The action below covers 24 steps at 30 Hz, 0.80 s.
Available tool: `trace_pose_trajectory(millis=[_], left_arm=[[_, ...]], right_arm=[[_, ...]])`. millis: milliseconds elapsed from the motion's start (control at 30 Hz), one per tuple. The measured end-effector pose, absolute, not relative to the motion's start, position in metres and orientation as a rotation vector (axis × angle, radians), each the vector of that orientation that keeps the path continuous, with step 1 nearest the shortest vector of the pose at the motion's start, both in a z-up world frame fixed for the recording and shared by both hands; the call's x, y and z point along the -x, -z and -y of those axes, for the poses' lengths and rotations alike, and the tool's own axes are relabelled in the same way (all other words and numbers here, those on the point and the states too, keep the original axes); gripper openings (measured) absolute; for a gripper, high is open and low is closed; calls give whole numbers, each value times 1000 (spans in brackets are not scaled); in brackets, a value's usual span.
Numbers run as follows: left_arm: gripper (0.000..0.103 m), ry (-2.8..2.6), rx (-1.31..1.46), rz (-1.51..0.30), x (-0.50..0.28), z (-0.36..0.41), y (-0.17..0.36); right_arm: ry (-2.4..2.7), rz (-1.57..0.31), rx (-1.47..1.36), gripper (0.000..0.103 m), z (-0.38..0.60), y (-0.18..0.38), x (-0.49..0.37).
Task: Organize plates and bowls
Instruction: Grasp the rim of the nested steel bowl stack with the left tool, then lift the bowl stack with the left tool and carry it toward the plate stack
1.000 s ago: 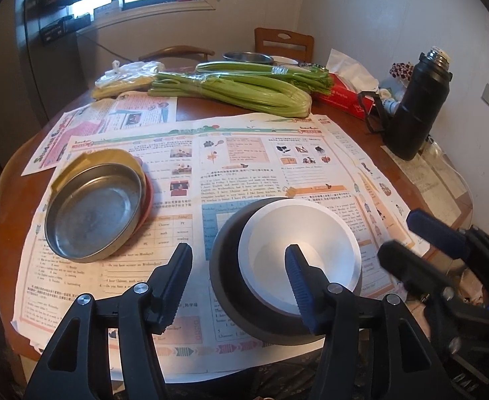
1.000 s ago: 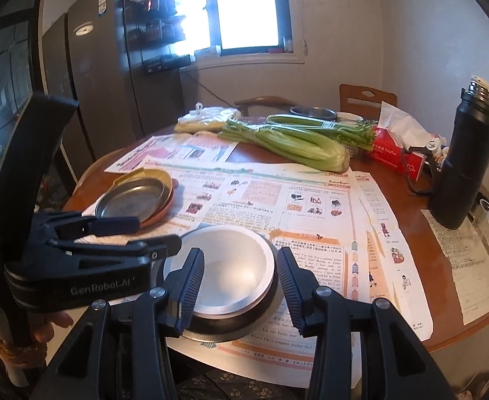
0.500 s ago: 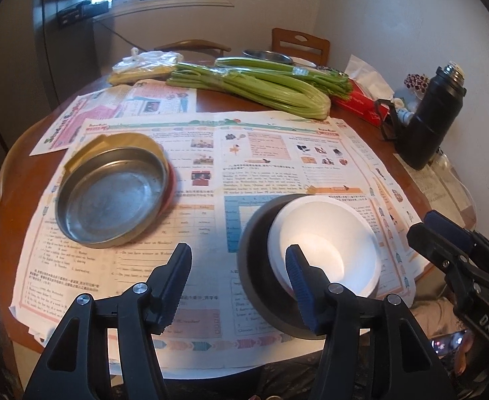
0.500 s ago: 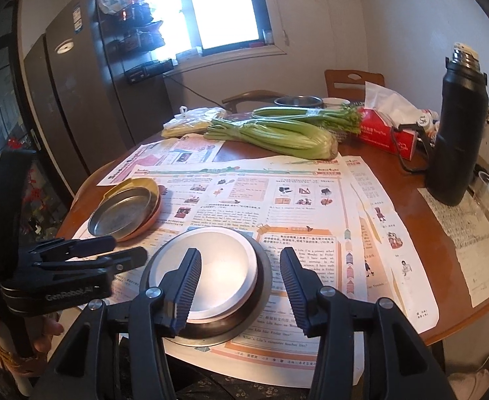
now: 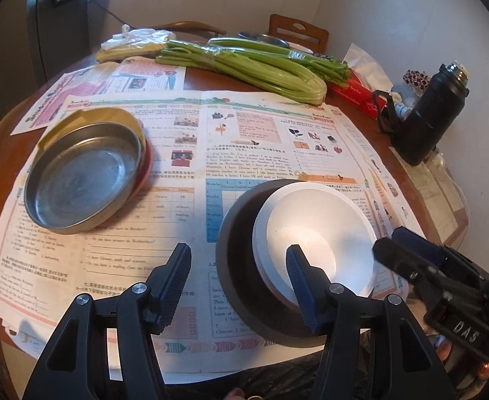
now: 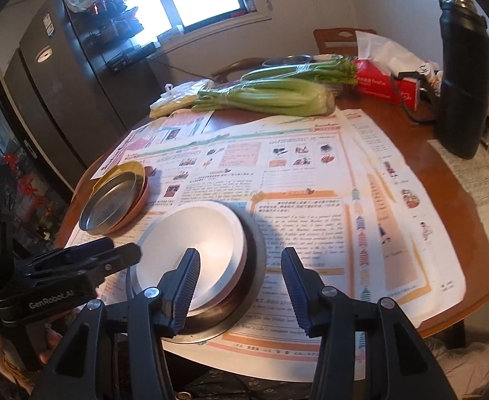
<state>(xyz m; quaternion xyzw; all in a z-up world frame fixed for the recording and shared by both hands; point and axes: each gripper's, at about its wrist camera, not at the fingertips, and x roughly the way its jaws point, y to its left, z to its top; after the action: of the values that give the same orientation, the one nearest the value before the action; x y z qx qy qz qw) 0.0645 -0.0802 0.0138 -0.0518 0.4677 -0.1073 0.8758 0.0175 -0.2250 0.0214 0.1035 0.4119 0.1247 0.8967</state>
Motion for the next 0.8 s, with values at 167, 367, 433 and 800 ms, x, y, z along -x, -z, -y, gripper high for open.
trace_pose_trajectory(millis=[167,367,433,800], left_arm=[[61,219,92,-999,-70,85,-6],[63,222,96,-1023,-76,86,3],[65,226,92,-1022,-77,87,5],[66,244,104,-1047,-79,89,15]], right_arm=[[-271,-888,-212,50,219,-12,-22],[-284,-920,-192,50,214,-4,-25],[-283,-925,-183,51,212,-2,-25],[-316,-943,-153,57,207,8,-30]])
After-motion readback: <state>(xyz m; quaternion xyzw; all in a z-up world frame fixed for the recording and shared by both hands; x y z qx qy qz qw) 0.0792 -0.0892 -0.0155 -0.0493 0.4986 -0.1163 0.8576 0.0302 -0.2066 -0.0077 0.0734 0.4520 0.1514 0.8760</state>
